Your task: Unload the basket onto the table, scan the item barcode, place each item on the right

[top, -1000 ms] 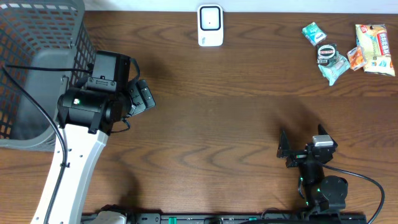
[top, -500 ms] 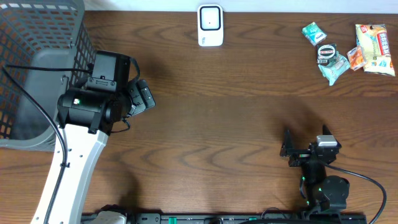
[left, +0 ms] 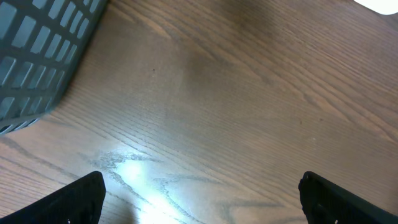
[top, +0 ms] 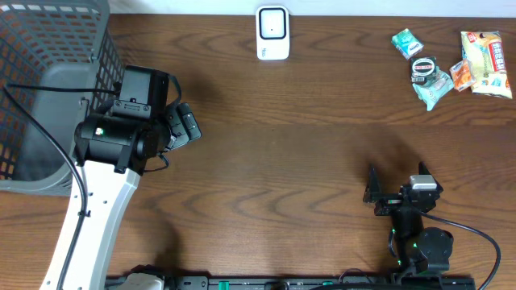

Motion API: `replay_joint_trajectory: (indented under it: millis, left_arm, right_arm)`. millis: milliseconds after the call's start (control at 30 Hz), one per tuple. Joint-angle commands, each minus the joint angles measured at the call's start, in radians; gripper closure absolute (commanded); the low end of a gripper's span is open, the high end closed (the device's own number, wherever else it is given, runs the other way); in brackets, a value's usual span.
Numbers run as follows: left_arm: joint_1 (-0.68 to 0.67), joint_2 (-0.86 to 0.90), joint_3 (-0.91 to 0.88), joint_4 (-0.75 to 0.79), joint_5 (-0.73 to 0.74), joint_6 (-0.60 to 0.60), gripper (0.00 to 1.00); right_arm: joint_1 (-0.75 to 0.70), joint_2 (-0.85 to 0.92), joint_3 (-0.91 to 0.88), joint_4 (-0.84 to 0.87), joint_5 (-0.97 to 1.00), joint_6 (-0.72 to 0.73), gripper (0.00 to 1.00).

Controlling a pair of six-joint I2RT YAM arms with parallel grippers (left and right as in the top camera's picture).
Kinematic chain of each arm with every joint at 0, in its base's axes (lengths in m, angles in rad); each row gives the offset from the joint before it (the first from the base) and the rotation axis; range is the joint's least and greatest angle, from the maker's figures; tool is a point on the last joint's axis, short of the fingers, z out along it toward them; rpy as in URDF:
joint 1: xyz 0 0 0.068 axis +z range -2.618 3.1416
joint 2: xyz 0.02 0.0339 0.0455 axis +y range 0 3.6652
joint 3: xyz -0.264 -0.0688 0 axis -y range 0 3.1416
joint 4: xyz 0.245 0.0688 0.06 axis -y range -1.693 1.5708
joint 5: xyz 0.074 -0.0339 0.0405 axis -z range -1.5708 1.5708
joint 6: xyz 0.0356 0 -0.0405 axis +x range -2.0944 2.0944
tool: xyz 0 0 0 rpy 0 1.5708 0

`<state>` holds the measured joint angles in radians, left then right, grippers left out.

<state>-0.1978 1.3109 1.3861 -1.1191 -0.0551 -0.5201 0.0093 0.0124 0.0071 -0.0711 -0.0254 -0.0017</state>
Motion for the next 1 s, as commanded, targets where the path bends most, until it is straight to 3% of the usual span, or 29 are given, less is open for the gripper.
replay_joint_trajectory:
  millis: [0, 967]
  left_arm:
    - [0.004, -0.003, 0.003, -0.003, -0.01, -0.001, 0.02]
    - [0.004, -0.003, 0.003, -0.003, -0.01, -0.001, 0.02]
  right_arm:
    - [-0.006, -0.007, -0.002, -0.009, 0.012, -0.014, 0.01]
    - [0.0, -0.007, -0.002, -0.004, 0.012, 0.016, 0.01]
